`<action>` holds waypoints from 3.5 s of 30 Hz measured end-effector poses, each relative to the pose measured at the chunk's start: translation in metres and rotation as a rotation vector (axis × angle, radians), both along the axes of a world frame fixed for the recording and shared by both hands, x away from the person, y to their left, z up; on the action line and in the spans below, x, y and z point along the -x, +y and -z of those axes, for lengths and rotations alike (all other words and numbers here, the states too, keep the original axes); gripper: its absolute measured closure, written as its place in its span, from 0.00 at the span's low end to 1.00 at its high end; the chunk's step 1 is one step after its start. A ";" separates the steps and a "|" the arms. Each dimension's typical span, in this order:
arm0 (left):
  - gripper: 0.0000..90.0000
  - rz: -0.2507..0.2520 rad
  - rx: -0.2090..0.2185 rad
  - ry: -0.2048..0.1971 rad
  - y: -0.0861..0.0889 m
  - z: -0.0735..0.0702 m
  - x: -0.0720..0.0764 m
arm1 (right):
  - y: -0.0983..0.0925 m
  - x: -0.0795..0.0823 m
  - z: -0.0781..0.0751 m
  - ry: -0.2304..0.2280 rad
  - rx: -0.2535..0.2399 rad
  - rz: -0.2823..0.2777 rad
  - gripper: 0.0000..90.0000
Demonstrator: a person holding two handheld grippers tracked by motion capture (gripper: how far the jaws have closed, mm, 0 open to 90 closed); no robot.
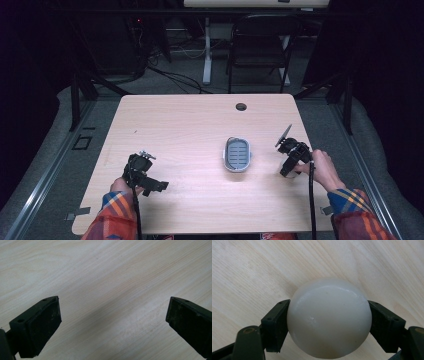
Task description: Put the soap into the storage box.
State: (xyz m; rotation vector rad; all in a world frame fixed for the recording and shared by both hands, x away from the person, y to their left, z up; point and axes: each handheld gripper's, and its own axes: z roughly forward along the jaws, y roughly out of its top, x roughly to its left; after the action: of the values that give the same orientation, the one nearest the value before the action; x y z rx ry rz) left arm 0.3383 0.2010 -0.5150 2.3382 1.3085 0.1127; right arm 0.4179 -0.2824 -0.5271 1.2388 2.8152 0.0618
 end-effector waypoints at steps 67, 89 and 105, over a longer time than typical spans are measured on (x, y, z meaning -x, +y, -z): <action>0.00 0.006 -0.003 0.001 -0.001 0.001 0.000 | 0.071 -0.018 -0.035 -0.034 -0.004 -0.148 0.27; 0.00 0.010 -0.004 0.009 -0.001 0.001 -0.001 | 0.091 -0.028 -0.056 -0.055 -0.017 -0.175 0.27; 0.00 0.015 -0.011 0.007 -0.002 0.001 -0.001 | 0.106 -0.036 -0.072 -0.076 -0.035 -0.184 0.27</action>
State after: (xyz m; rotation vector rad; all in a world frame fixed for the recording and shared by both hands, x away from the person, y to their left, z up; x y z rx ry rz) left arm 0.3391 0.1991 -0.5165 2.3598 1.2963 0.1073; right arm 0.4535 -0.1766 -0.4549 0.9589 2.8647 0.1641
